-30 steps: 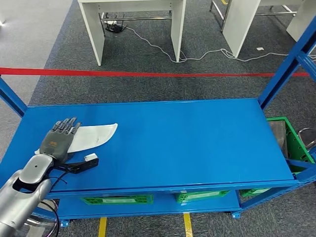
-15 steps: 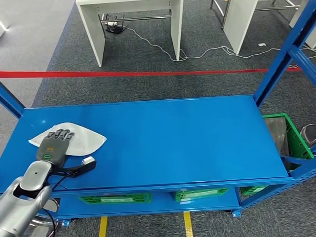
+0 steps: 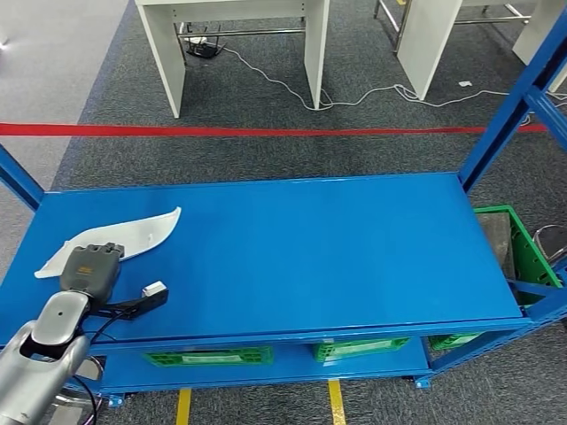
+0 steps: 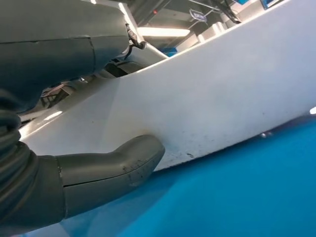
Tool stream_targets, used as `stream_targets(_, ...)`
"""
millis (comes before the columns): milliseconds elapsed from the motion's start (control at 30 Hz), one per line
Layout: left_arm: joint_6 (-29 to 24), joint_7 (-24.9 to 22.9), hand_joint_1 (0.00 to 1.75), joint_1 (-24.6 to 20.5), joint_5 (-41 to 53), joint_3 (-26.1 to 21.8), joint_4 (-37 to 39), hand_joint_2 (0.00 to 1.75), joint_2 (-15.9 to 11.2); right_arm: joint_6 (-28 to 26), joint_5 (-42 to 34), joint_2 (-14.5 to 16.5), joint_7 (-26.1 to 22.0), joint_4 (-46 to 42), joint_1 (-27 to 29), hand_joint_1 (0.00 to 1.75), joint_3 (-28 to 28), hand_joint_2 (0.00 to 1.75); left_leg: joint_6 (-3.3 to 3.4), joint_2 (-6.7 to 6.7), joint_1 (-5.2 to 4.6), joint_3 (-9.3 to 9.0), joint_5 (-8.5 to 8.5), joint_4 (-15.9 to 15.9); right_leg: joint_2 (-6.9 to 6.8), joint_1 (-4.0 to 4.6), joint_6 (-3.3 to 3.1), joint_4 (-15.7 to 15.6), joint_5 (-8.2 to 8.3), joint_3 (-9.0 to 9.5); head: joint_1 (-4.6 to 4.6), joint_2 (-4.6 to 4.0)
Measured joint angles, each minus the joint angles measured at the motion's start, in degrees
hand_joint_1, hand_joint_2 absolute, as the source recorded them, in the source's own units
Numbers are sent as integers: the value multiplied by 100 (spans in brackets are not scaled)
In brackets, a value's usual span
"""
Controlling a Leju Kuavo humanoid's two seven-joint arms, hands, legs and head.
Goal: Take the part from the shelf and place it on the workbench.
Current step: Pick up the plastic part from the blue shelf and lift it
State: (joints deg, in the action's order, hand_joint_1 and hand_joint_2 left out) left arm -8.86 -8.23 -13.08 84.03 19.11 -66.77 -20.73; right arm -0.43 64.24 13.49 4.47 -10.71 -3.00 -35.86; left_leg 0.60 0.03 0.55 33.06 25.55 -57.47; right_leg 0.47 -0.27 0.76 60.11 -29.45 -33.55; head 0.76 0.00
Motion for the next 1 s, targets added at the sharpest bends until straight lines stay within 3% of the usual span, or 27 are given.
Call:
stream_targets(100, -15, 82, 175, -13, -36, -8, 7, 175, 38, -20, 9, -1, -1, 0, -2, 0, -4, 0, 53, 14, 10, 6, -8, 13, -4, -11, 53, 1001, -487, -479, -25, 0)
stream_targets(133, -37, 113, 175, -11, -46, -11, 15, 175, 55, -31, 12, -2, 1, 0, -2, 0, -7, 0, 54, 16, 9, 10, -8, 12, -4, -15, 66, 1292, -575, -622, -25, 0)
stream_targets(167, -66, 142, 175, -12, -57, -16, 25, 175, 69, -43, 16, -2, 6, 0, -1, 0, -10, 0, 54, 16, 9, 12, -8, 10, -5, -19, 75, 1397, -558, -677, -27, 0)
stream_targets(200, -95, 168, 175, -11, -67, -25, 36, 175, 86, -54, 21, -2, 10, 0, 0, 0, -13, 0, 51, 14, 10, 8, -8, 7, -7, -25, 76, 1275, -432, -619, -28, 0)
stream_targets(300, -137, 233, 175, -13, -107, -66, 52, 175, 125, -80, 36, 0, 15, 0, -3, 0, -20, 0, 5, 2, 2, 9, 13, -29, -15, -40, 50, 195, 61, -79, -27, 0)
stream_targets(367, -148, 268, 175, -13, -136, -100, 62, 87, 140, -85, 44, 3, 11, 0, -2, 0, -22, 0, -63, -7, -15, 37, 12, -54, -10, -31, 8, -144, 112, 96, -21, 0)
stream_targets(433, -273, 380, 175, -3, -208, -129, 76, 87, 152, -86, 53, 5, 9, 0, 7, 0, -24, 0, -122, -11, -15, 51, -3, -51, -4, -26, -48, -158, 122, 97, -16, 0)
stream_targets(500, -809, 593, 175, 52, -271, -155, 81, 175, 167, -85, 76, 8, -2, 0, 6, 0, -25, 0, -173, -12, -2, 100, 107, -179, -7, -42, -117, -175, 145, 101, -5, 0)
stream_targets(533, -1308, 689, 175, 111, -212, -176, 65, 175, 184, -81, 98, 9, -11, 0, 1, 0, -25, 0, -197, -12, 3, 191, 252, -405, -9, -53, -151, -185, 152, 106, 3, 0)
stream_targets(633, -2744, 1022, 175, 454, 112, -354, -324, 175, 374, -67, 180, 11, -39, 0, 6, 0, -25, 0, -236, -12, 11, 678, 768, -1523, -5, -50, -199, -185, 141, 113, 19, 0)
stream_targets(667, -2948, 1266, 175, 574, 101, -447, -575, 175, 496, -66, 210, 11, -39, 0, 11, 0, -25, 0, -236, -12, 13, 774, 799, -1726, -3, -48, -200, -184, 134, 119, 19, 0)
stream_targets(700, -3043, 1615, 175, 676, -3, -548, -864, 175, 671, -69, 238, 11, -31, 0, 9, 0, -25, 0, -230, -11, 18, 769, 706, -1699, -1, -48, -195, -184, 127, 130, 19, 0)
stream_targets(767, -3104, 2589, 175, 820, -448, -814, -1477, 175, 1184, -88, 287, 16, -3, 0, 0, 0, -25, 0, -201, -11, 30, 490, 284, -1070, -1, -51, -165, -183, 104, 168, 25, 0)
stream_targets(833, -3135, 3682, 175, 882, -1080, -1103, -2023, 175, 1845, -118, 316, 26, 16, 0, -14, 0, -24, 0, -158, -13, 20, 170, 35, -381, -1, -31, -103, -170, 71, 188, 29, 0)
stream_targets(900, -3163, 4427, 175, 917, -1682, -1255, -2362, 175, 2466, -146, 332, 34, 18, 0, -29, 0, -23, 0, -107, -19, -7, 77, 63, -161, 0, -21, -27, -170, 62, 174, 21, 0)
stream_targets(1000, -3168, 4766, 175, 990, -2457, -1278, -2727, 175, 3159, -184, 346, 41, 20, 0, -36, 0, -24, 0, 15, -19, -5, 72, 58, -117, -6, -44, 81, -95, -14, 120, 5, 0)
